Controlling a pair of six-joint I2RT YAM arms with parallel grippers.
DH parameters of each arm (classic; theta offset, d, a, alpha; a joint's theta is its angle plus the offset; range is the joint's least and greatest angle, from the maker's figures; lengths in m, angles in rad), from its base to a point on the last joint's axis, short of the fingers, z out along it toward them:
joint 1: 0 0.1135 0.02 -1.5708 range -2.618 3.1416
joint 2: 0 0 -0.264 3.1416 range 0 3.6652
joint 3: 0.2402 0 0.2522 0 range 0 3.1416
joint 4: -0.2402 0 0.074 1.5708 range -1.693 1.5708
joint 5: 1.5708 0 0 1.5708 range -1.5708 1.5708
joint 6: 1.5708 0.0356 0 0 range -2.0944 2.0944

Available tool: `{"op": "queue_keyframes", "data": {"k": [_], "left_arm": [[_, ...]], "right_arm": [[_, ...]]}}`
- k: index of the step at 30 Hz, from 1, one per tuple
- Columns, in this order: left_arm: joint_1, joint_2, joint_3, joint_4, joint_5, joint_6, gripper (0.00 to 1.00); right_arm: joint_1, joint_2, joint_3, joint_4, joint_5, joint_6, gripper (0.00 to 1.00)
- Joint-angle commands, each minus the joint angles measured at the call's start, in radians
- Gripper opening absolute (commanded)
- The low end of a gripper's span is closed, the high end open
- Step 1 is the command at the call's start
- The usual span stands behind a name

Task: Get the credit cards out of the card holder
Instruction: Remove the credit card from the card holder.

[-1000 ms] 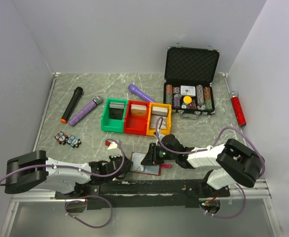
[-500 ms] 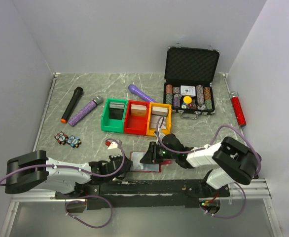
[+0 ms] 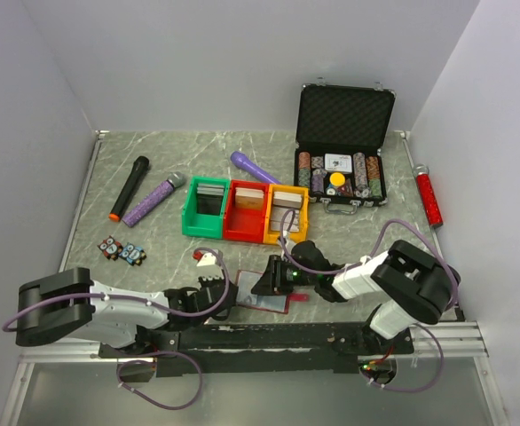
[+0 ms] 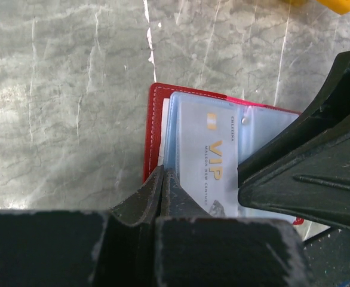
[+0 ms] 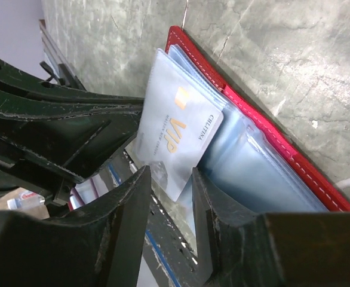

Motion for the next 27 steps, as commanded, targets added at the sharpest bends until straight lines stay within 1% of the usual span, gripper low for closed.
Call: {"op": "queue_keyframes", "data": {"k": [1, 6, 9, 12, 21, 24, 27], "left_arm": [[0.003, 0.050, 0.000, -0.044, 0.064, 0.026, 0.01], [0.003, 0.039, -0.005, -0.054, 0.059, 0.009, 0.01], [0.003, 0.030, -0.009, -0.077, 0.049, -0.012, 0.01], [0.003, 0.006, -0.005, -0.137, 0.021, -0.047, 0.01], [0.003, -0.217, -0.005, -0.313, -0.071, -0.067, 0.01], [0.003, -0.255, 0.002, -0.307, -0.066, -0.041, 0.01], [0.003, -0.261, 0.006, -0.271, -0.054, -0.014, 0.01]], "right_arm": [[0.002, 0.005, -0.009, 0.196, -0.053, 0.052, 0.42], [-0.009, -0.016, -0.039, 0.238, -0.033, 0.075, 0.43], [-0.011, -0.032, -0.044, 0.218, -0.024, 0.072, 0.44], [-0.012, -0.042, -0.038, 0.175, -0.016, 0.063, 0.44], [-0.012, -0.019, -0.017, 0.124, -0.019, 0.046, 0.45], [-0.012, -0.009, -0.013, 0.129, -0.025, 0.048, 0.45], [-0.012, -0.001, -0.012, 0.133, -0.028, 0.051, 0.45]]}}
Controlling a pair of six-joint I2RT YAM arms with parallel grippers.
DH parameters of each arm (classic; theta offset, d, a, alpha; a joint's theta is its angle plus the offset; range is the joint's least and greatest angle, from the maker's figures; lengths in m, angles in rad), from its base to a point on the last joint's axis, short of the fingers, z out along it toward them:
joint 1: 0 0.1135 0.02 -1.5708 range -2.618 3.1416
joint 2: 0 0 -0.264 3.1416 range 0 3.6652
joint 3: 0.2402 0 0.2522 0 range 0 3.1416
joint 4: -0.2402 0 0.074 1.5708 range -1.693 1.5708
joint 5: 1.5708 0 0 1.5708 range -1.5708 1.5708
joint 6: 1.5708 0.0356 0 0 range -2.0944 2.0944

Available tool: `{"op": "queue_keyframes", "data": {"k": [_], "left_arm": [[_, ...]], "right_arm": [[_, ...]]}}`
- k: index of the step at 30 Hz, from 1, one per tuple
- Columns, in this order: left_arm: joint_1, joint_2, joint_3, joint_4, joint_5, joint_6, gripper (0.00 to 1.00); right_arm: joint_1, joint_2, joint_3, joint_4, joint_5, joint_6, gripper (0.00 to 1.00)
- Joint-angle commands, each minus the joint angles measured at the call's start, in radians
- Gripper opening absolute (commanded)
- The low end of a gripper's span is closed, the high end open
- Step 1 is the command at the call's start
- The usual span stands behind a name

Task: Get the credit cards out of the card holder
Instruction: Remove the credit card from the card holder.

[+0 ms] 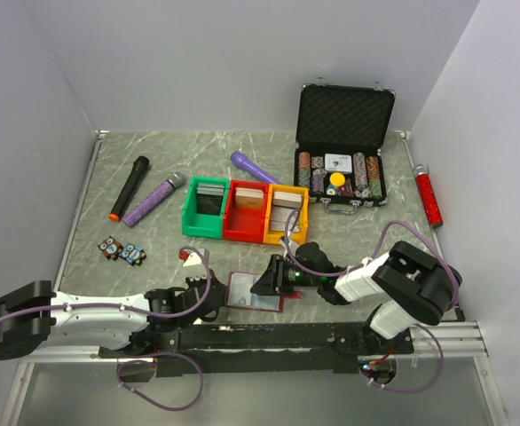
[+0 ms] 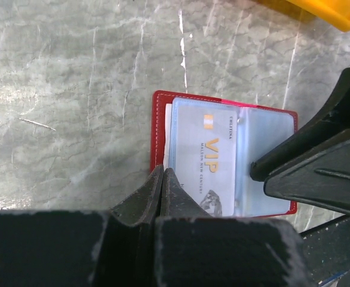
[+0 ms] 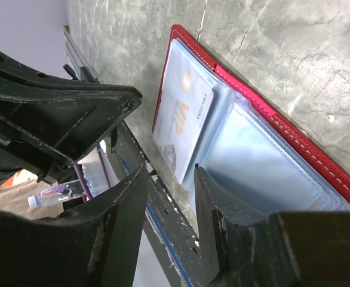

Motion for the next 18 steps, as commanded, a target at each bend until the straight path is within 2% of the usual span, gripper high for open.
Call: {"op": "queue_keyframes", "data": {"k": [1, 8, 18], "left_arm": [[0.000, -0.012, 0.015, 0.012, -0.014, 0.040, 0.01], [0.000, 0.040, 0.008, 0.172, 0.021, 0.118, 0.01], [0.025, 0.115, 0.008, 0.197, 0.053, 0.118, 0.01]], "right_arm": [[-0.003, 0.006, 0.032, 0.034, -0.016, -0.005, 0.45], [-0.003, 0.008, 0.036, 0.027, -0.020, -0.009, 0.45], [-0.003, -0.008, 0.051, -0.012, -0.018, -0.028, 0.46]]}}
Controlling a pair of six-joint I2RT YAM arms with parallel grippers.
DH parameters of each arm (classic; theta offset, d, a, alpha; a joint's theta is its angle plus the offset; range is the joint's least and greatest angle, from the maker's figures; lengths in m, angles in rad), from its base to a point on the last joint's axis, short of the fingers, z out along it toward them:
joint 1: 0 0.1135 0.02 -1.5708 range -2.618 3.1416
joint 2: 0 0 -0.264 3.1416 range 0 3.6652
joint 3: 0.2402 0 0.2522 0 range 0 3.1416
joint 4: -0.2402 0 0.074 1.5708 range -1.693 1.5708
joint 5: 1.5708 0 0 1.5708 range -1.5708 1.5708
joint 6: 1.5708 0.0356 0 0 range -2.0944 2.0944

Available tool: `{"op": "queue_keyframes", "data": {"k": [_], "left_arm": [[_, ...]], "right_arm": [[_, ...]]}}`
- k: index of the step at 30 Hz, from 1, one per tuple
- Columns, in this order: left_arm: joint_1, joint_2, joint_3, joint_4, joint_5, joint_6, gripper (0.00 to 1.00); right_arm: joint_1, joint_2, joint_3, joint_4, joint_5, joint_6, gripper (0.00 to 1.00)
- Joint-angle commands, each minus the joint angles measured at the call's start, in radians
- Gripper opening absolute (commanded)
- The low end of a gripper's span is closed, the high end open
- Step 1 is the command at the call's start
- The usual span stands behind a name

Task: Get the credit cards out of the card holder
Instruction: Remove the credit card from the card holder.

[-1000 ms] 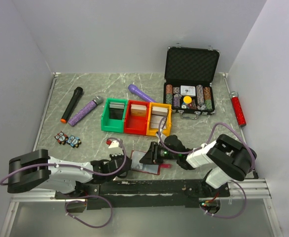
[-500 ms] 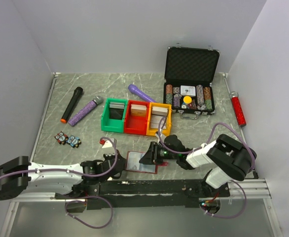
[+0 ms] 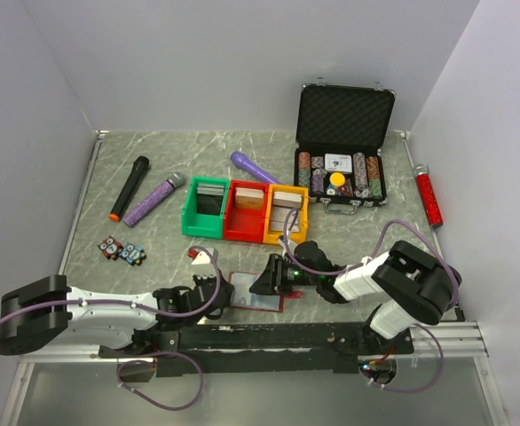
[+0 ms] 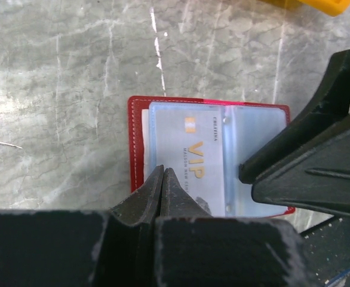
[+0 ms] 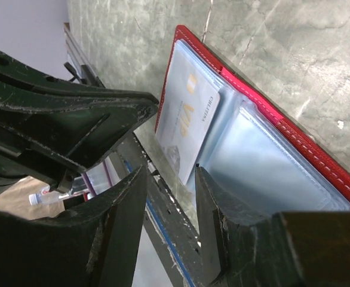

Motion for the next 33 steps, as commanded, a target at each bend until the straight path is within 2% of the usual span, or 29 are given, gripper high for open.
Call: {"op": "queue_keyframes", "data": {"k": [1, 13, 23, 33], "left_arm": [[0.020, 0.028, 0.008, 0.040, 0.026, 0.017, 0.01], [0.037, 0.150, -0.003, 0.080, 0.080, -0.017, 0.01], [0.037, 0.169, -0.015, 0.082, 0.089, -0.041, 0.01], [0.037, 0.161, -0.018, 0.077, 0.092, -0.051, 0.01]], "right_arm": [[-0.003, -0.009, 0.033, 0.006, -0.005, -0.025, 0.46], [-0.003, 0.013, 0.061, -0.036, 0.001, -0.037, 0.48], [-0.001, -0.053, 0.050, -0.171, 0.068, -0.057, 0.49], [-0.001, -0.032, 0.041, -0.117, 0.061, -0.047, 0.49]]}}
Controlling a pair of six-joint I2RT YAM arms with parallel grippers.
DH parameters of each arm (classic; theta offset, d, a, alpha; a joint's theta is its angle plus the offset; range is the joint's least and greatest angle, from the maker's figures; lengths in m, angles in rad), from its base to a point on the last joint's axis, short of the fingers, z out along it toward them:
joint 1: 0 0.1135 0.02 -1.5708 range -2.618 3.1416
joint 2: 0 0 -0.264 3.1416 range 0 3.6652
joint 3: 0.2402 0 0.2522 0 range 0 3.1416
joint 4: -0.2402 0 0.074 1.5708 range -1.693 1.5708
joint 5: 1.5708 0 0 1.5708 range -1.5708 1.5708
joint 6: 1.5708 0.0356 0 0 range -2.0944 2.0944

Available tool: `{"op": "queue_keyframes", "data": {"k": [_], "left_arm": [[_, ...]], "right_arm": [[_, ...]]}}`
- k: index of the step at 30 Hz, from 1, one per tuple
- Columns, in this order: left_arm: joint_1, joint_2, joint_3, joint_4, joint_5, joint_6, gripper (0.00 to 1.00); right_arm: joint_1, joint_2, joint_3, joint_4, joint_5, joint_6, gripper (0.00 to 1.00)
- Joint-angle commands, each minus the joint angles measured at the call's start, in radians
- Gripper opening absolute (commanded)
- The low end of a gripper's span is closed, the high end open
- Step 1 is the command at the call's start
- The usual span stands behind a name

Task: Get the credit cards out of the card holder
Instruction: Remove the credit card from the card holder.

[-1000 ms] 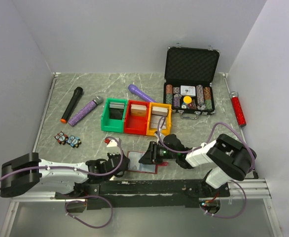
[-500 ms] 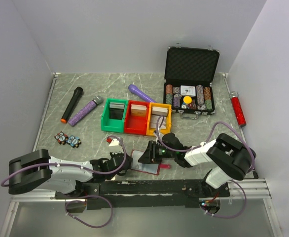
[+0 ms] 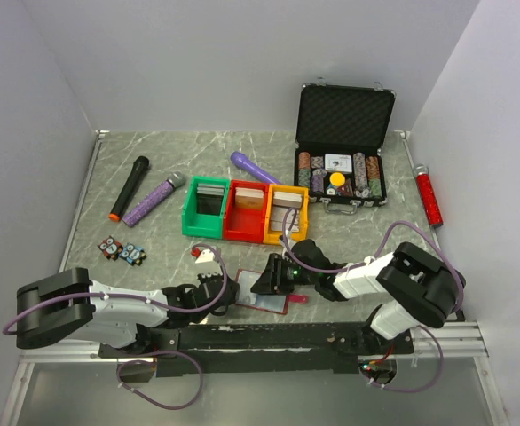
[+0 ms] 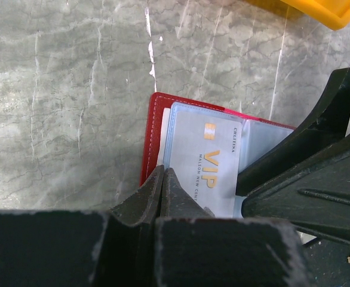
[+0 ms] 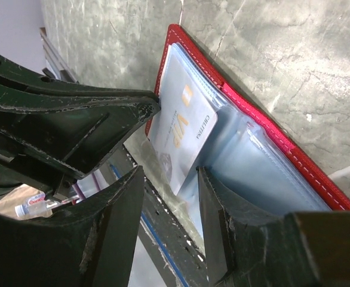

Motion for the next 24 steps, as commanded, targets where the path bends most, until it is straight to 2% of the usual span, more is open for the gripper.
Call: {"op": "queue_keyframes", "data": {"k": [1, 7, 24], "left_arm": [[0.001, 0.017, -0.021, -0.073, 0.055, -0.010, 0.01], [0.001, 0.036, -0.010, -0.066, 0.062, -0.002, 0.01], [0.001, 0.059, -0.003, -0.038, 0.081, 0.016, 0.01]], "right_arm": [[-0.003, -0.003, 0.004, 0.047, 0.013, -0.010, 0.49], [-0.001, 0.015, -0.012, 0.154, -0.006, 0.015, 0.48], [-0.003, 0.058, -0.017, 0.294, -0.019, 0.058, 0.47]]}}
